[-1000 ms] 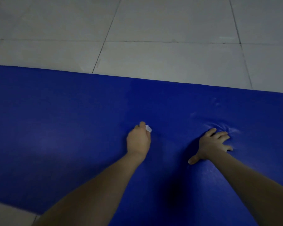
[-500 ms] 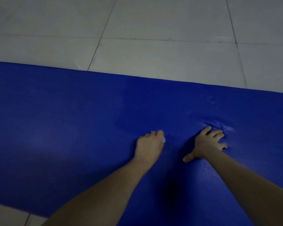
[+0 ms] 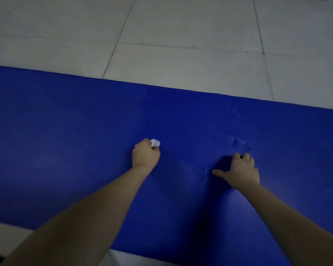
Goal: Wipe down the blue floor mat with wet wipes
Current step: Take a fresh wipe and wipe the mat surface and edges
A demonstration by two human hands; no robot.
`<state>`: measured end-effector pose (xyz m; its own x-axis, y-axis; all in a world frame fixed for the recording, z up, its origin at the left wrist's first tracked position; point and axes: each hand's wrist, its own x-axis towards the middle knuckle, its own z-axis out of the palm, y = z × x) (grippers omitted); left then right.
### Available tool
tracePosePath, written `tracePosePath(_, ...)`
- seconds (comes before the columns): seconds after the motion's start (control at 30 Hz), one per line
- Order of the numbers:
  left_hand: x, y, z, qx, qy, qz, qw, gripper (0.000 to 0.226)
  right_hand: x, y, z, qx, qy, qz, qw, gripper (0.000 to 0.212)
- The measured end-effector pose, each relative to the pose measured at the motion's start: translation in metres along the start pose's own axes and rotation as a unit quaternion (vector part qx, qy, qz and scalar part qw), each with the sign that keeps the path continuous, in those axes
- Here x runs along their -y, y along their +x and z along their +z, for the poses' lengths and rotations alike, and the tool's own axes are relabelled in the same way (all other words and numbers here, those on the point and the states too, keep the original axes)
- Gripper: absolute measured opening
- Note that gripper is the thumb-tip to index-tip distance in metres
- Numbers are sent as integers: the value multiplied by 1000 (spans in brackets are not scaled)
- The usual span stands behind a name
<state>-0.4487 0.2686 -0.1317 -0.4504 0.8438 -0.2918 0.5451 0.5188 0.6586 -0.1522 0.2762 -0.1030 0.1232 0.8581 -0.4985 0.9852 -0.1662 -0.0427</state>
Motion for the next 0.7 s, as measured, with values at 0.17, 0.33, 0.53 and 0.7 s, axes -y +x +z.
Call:
tracePosePath(0.17, -44, -53, 47, 134, 18, 63, 989, 25, -4, -44, 12, 207, -39, 17, 978, 128)
tracePosePath(0.33, -49, -81, 93, 142, 153, 244, 947, 17, 0, -49, 14, 199, -133, -36, 970, 124)
tracePosePath(0.53, -19, -52, 53, 71, 345, 312, 882, 20, 4, -38, 9, 226, -149, -24, 962, 138)
tracePosePath(0.7, 22, -6, -13, 56, 405, 171, 896, 14, 12, -35, 6, 224, -137, -13, 965, 140)
